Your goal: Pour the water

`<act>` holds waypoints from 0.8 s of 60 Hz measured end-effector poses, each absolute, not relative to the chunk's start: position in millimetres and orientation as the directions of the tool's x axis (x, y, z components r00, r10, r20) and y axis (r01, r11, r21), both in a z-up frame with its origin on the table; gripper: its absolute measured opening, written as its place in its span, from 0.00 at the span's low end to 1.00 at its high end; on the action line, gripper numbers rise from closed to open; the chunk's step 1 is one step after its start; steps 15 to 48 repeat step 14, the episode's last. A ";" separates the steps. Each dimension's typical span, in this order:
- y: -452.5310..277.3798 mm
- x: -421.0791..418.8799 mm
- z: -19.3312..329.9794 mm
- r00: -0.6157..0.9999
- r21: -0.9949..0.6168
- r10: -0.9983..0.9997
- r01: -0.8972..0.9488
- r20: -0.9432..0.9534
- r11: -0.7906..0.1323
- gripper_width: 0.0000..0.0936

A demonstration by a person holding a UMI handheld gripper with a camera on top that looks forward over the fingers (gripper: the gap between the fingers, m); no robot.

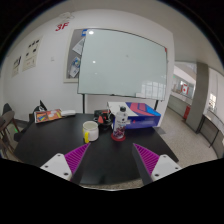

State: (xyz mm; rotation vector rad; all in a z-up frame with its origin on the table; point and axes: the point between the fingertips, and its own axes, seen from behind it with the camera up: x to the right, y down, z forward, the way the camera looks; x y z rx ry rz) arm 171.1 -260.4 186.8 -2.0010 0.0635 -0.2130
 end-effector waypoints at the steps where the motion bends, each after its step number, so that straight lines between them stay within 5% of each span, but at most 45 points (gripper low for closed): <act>1: -265.0 170.0 186.2 0.983 -0.903 -0.141 0.049 0.120 -0.427 0.90; 48: -293.5 167.7 190.8 0.981 -0.905 -0.163 0.024 0.102 -0.425 0.90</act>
